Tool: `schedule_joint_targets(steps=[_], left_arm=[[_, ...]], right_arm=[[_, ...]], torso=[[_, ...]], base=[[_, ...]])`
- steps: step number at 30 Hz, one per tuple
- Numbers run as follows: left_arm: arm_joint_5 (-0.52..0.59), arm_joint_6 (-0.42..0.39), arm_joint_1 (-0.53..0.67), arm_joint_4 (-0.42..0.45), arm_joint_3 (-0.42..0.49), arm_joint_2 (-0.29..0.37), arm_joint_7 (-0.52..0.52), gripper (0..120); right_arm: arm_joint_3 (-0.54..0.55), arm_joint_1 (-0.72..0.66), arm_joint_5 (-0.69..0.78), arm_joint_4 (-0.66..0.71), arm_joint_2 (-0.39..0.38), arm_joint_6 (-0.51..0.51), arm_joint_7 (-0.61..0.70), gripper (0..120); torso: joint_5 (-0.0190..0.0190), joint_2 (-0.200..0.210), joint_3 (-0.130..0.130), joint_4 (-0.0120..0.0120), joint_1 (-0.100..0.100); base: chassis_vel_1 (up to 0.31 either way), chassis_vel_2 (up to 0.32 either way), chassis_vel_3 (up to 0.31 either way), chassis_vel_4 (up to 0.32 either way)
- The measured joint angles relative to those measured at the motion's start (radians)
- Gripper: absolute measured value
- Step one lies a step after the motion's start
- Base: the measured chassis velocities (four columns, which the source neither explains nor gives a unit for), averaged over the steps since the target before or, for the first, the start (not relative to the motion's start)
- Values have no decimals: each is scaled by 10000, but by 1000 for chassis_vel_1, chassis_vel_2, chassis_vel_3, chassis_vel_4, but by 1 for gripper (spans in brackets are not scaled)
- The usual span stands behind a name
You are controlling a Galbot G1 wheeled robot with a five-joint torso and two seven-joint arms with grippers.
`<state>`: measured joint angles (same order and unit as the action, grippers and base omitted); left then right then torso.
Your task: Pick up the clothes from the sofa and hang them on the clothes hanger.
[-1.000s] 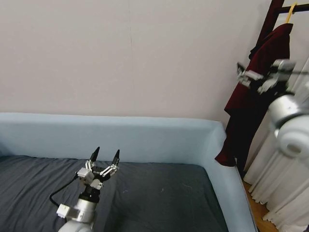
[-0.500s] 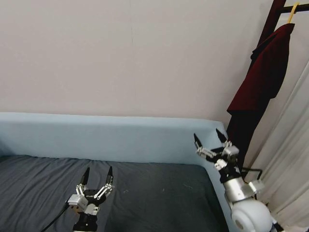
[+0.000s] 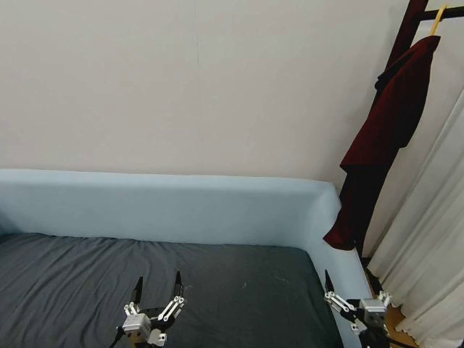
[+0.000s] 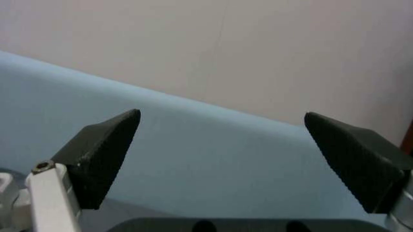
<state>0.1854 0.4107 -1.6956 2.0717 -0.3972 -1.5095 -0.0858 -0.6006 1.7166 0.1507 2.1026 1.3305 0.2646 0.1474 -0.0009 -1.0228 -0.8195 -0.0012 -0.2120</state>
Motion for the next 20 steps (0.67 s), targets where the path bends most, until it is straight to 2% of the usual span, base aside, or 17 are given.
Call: schedule_joint_targets(steps=[8,20], left_arm=[[318,-1151,-224,856,112,538,-17,100],[347,-1247,-264,931,96,591,18,100]], right_arm=[[-122,485,323,657,-65,221,-2,100],[-88,493,366,738,-47,245,11,100]], torso=[[2,0,0,1,0],[1,1,-1,0,-1]], base=[[0,0,0,0],[0,0,0,0]])
